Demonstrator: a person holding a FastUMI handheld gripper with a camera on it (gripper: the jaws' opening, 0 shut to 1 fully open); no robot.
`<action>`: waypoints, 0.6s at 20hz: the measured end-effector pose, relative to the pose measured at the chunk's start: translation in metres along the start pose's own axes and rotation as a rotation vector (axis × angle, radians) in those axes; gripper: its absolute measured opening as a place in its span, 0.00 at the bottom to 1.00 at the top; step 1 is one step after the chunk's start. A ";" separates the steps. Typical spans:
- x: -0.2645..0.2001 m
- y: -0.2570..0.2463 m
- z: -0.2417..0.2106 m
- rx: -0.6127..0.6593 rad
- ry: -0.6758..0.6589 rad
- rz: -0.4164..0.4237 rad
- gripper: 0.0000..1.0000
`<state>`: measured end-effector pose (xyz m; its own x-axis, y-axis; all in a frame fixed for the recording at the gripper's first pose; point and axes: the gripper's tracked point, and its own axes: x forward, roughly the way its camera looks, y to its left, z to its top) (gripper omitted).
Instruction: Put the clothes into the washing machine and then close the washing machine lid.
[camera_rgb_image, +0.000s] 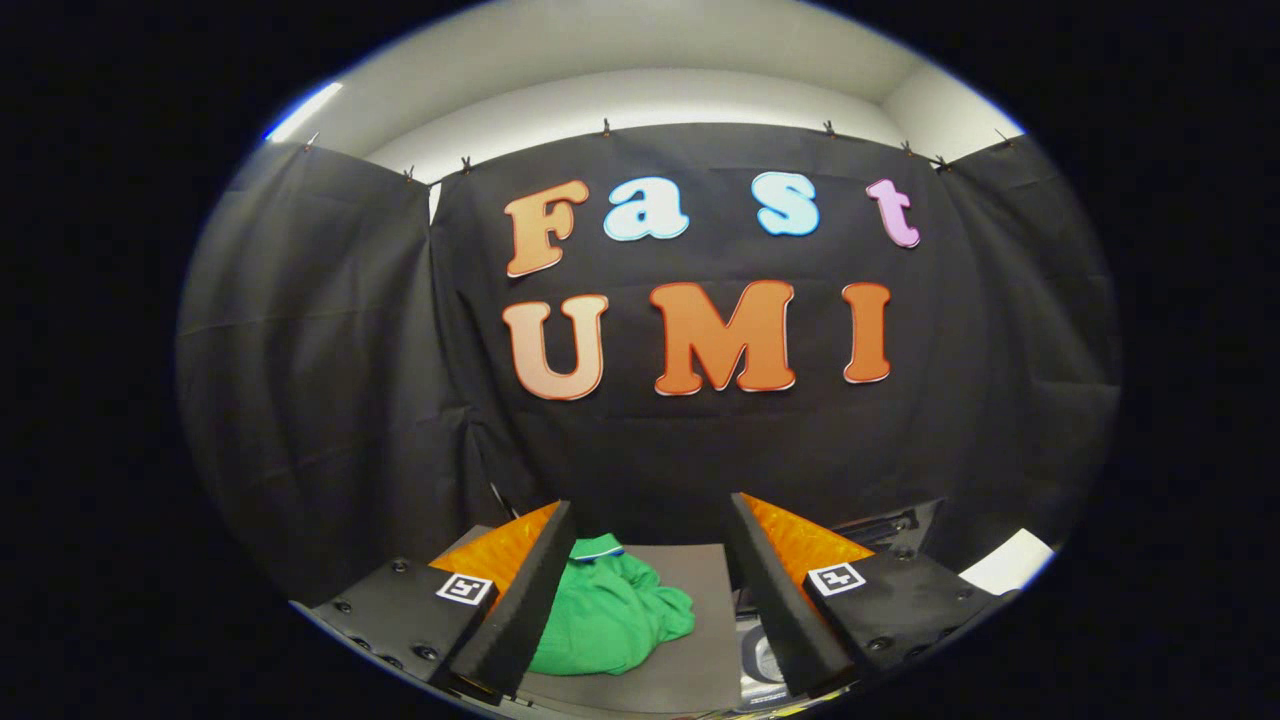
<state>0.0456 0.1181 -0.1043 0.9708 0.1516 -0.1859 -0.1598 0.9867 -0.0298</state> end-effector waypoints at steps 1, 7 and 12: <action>0.008 0.010 -0.014 0.014 0.026 0.019 0.99; 0.044 0.052 -0.084 0.060 0.179 0.088 0.99; 0.065 0.069 -0.129 0.029 0.282 0.093 0.99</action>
<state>0.0746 0.1880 -0.2454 0.8635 0.2229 -0.4524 -0.2363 0.9713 0.0275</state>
